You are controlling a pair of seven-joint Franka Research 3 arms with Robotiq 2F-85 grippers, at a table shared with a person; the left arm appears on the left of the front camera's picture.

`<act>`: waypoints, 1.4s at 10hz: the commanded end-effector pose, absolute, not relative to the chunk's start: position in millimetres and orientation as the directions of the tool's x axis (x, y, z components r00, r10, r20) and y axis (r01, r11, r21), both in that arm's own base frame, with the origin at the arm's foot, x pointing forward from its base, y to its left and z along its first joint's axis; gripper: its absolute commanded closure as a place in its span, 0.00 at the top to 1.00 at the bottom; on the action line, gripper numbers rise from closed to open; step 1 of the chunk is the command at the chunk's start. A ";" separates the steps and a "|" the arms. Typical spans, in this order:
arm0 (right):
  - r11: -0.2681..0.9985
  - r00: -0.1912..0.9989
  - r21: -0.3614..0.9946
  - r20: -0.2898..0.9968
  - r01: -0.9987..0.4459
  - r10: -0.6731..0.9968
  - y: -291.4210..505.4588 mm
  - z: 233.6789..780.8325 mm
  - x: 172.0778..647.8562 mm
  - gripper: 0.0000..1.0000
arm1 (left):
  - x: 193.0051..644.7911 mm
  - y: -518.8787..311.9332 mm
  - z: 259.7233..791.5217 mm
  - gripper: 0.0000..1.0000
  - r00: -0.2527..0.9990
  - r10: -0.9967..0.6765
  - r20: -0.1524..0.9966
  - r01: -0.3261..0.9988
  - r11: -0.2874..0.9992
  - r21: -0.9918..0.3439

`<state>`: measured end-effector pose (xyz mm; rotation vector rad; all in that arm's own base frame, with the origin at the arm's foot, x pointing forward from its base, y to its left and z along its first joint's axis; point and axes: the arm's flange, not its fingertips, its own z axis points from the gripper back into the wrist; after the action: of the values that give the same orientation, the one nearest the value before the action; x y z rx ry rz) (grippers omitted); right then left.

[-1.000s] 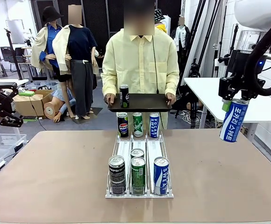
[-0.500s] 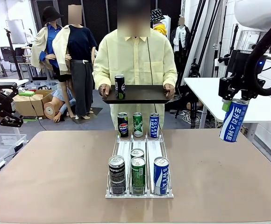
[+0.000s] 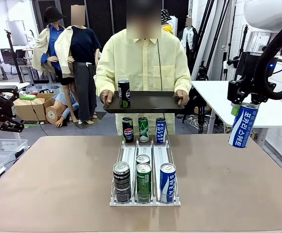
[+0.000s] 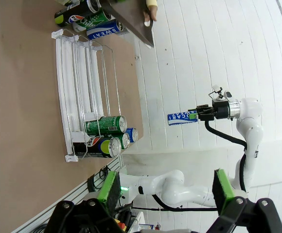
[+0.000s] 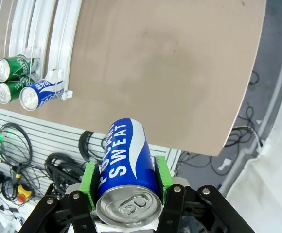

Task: Retrieve and hand over the desired beverage to the person.
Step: Place the picked can on the Handle tray extended by the person.

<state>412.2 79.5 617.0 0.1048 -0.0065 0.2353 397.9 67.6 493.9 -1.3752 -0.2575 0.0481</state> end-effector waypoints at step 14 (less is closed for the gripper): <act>0.951 0.952 0.062 -0.012 -0.303 0.305 127.0 638.4 465.8 0.00 | 395.9 68.0 495.9 1.00 0.969 0.190 0.158 0.122 0.190 -0.974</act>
<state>450.2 117.4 623.0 0.0902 0.0002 0.2981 397.8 67.5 494.1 -1.3750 -0.2577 0.0476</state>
